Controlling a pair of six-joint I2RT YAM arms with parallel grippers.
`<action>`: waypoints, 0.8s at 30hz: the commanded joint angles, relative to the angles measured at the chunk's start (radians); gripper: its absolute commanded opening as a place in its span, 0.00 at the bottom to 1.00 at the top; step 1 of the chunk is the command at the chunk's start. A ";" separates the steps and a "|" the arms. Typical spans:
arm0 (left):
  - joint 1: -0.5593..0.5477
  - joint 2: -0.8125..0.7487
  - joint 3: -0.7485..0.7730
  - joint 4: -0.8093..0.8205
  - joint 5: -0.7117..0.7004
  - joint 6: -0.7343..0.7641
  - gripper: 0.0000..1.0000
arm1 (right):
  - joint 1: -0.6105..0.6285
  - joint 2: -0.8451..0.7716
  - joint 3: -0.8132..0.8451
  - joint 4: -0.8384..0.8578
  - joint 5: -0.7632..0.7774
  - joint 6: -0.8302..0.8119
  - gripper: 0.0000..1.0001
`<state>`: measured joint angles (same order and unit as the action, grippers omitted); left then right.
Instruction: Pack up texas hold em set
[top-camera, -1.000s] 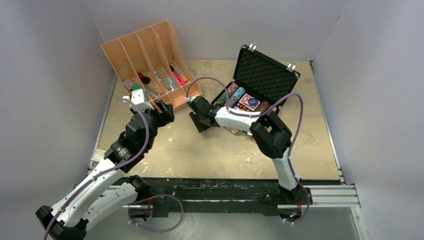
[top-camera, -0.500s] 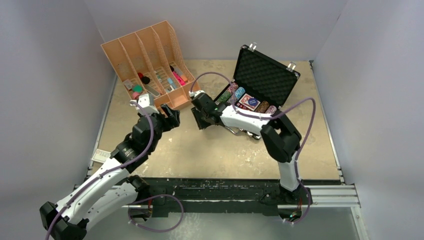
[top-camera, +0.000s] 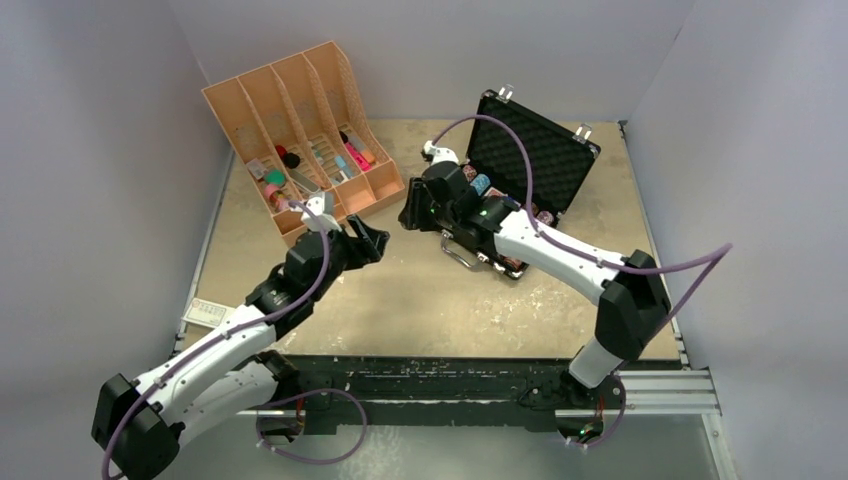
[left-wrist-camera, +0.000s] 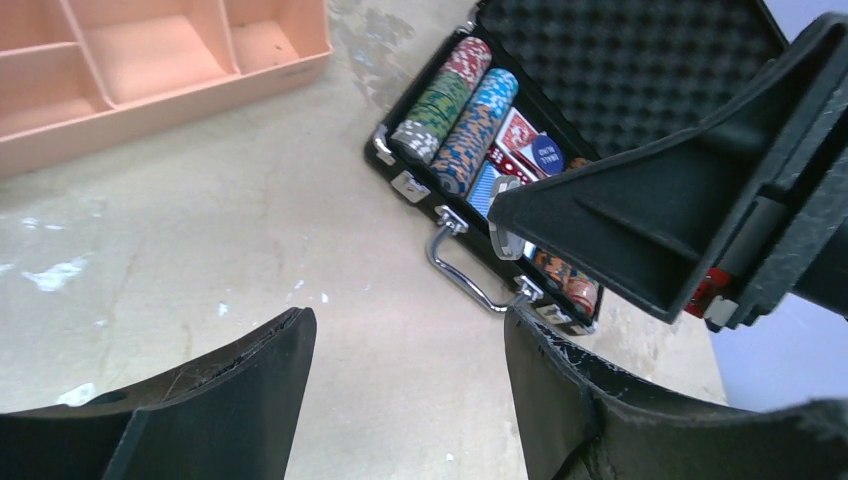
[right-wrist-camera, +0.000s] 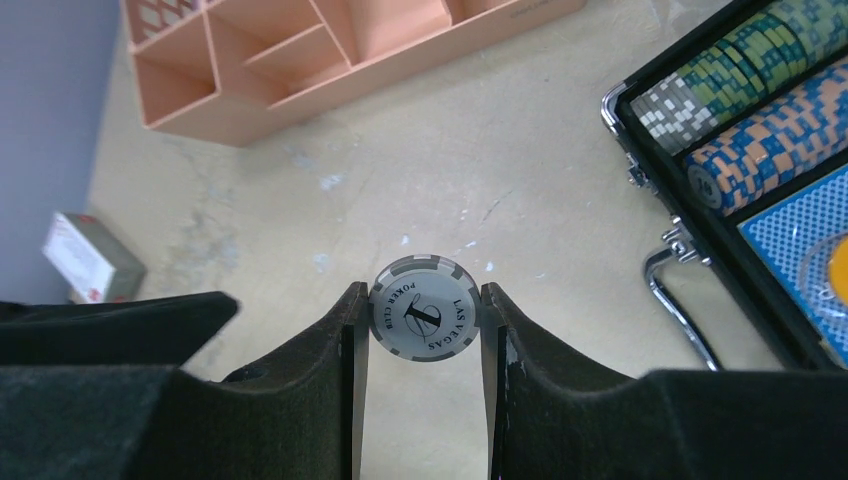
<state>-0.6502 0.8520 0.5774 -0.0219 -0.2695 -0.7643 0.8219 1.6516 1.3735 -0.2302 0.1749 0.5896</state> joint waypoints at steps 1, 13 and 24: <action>0.000 0.036 -0.016 0.173 0.092 -0.047 0.69 | -0.004 -0.088 -0.049 0.088 -0.055 0.152 0.22; -0.001 0.139 -0.038 0.400 0.148 -0.122 0.59 | -0.012 -0.154 -0.126 0.171 -0.164 0.269 0.23; -0.002 0.187 -0.058 0.551 0.151 -0.156 0.22 | -0.028 -0.148 -0.146 0.194 -0.231 0.299 0.23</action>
<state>-0.6506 1.0088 0.5186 0.3649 -0.1265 -0.8917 0.7967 1.5349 1.2381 -0.0757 -0.0002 0.8604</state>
